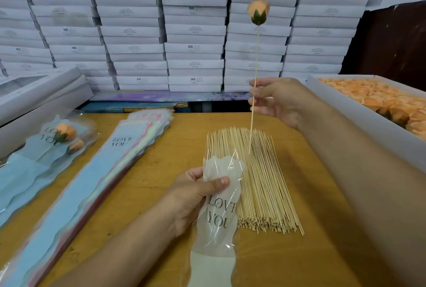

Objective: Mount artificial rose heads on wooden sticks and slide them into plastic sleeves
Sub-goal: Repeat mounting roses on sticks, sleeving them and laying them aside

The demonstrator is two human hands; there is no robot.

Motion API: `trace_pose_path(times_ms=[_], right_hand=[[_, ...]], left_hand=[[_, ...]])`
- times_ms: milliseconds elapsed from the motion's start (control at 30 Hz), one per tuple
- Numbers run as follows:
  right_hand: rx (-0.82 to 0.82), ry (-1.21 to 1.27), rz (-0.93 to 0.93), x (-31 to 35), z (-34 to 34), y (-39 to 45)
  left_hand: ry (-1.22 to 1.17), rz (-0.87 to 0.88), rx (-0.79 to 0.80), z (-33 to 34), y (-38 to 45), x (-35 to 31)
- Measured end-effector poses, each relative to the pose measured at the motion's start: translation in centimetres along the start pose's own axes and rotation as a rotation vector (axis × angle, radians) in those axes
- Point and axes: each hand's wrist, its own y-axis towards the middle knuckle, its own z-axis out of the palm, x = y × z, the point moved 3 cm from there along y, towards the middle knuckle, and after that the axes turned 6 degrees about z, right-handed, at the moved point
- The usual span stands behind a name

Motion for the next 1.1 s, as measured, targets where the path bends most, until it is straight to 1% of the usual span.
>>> trace_pose_path(times_ms=[133, 233, 533, 667, 967, 1100], right_hand=[[-0.048, 0.010, 0.004, 0.7, 0.1, 1.0], [-0.058, 0.017, 0.027, -0.1, 0.1, 1.2], [0.042, -0.017, 0.116, -5.0, 2.3, -1.0], [0.096, -0.118, 0.146, -6.4, 2.7, -1.9], [0.129, -0.248, 0.211, -7.9, 3.3, -2.8], [0.125, -0.274, 0.210, -8.1, 3.5, -3.0]], left_hand=[[-0.001, -0.002, 0.004, 0.1, -0.1, 0.0], [-0.005, -0.005, 0.006, 0.1, -0.1, -0.1], [-0.024, 0.014, -0.016, 0.0, -0.3, -0.6], [-0.009, 0.014, -0.031, 0.0, -0.3, -0.7], [-0.021, 0.047, -0.052, 0.0, -0.1, -0.6], [-0.048, 0.045, -0.027, 0.1, -0.2, -0.5]])
